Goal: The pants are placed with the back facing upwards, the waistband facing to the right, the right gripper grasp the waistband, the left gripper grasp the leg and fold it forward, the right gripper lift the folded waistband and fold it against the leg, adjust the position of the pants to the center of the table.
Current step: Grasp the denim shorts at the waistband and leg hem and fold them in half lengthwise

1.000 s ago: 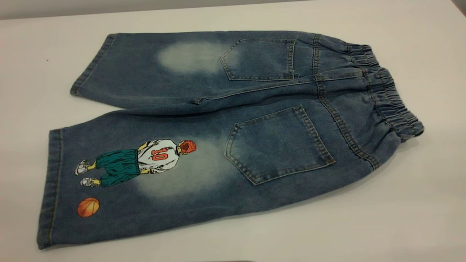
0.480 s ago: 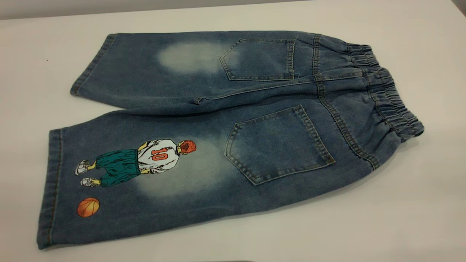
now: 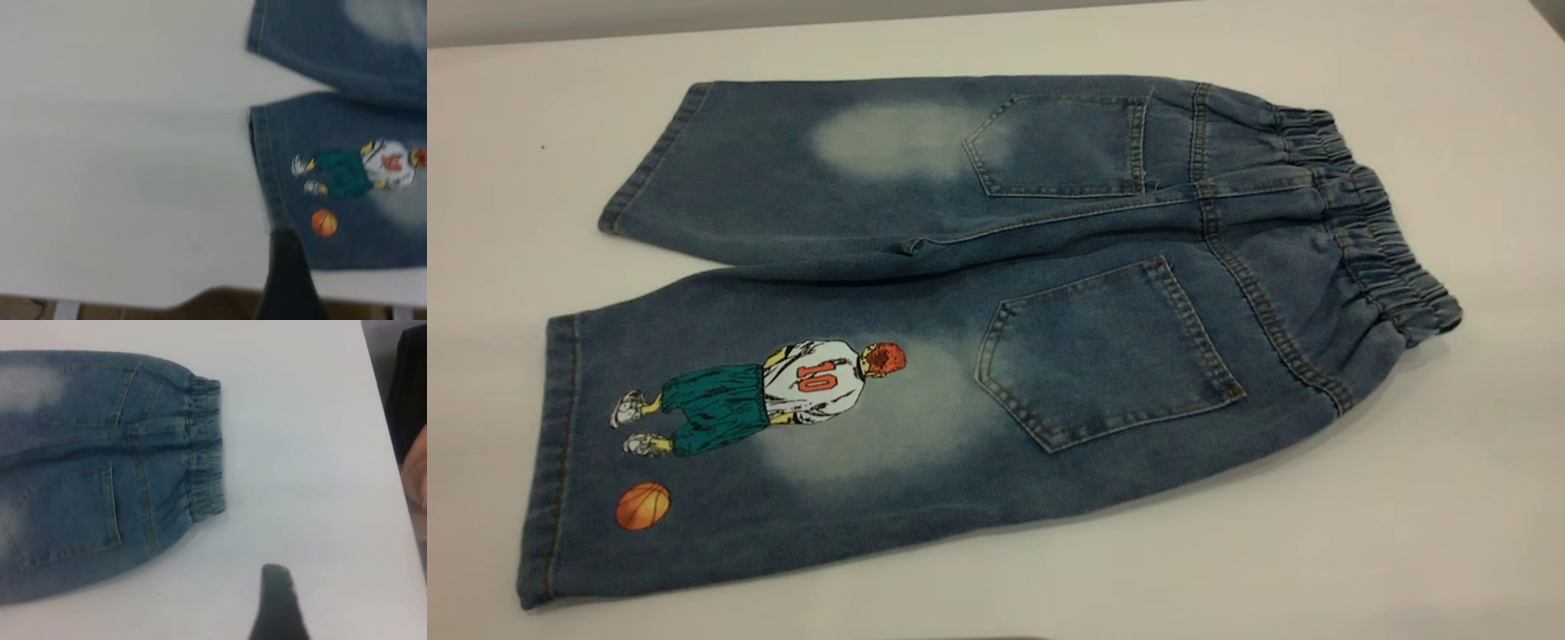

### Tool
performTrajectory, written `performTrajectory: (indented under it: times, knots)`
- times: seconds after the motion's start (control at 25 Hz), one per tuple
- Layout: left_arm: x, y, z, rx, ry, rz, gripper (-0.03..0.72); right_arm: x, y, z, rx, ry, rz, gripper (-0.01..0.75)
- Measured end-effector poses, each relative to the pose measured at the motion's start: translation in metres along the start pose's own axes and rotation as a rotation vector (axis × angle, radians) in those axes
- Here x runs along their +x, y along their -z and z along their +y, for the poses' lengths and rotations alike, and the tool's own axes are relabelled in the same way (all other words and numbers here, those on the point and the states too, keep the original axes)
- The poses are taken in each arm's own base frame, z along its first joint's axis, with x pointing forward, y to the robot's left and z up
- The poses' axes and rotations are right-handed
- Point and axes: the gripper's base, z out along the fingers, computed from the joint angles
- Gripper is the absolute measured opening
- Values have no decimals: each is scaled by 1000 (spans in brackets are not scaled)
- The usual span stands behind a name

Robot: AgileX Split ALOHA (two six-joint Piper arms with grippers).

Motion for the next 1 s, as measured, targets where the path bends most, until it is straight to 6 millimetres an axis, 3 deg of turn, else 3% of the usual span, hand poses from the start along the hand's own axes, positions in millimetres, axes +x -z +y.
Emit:
performTrajectory:
  times: [0.12, 0.28, 0.6, 1.0]
  knots:
    - [-23, -15, -4, -2, 13, 7, 455, -24, -9, 1, 4, -9, 27, 540]
    - [-47, -49, -9, 11, 34, 30, 477, -42, -43, 0, 8, -38, 164, 628]
    - [-57, -122, -22, 84, 119, 237, 496, -59, -124, 3, -78, -135, 393, 623]
    - [-53, -182, -24, 113, 61, 320, 496, -45, -219, 6, -207, -249, 561, 606]
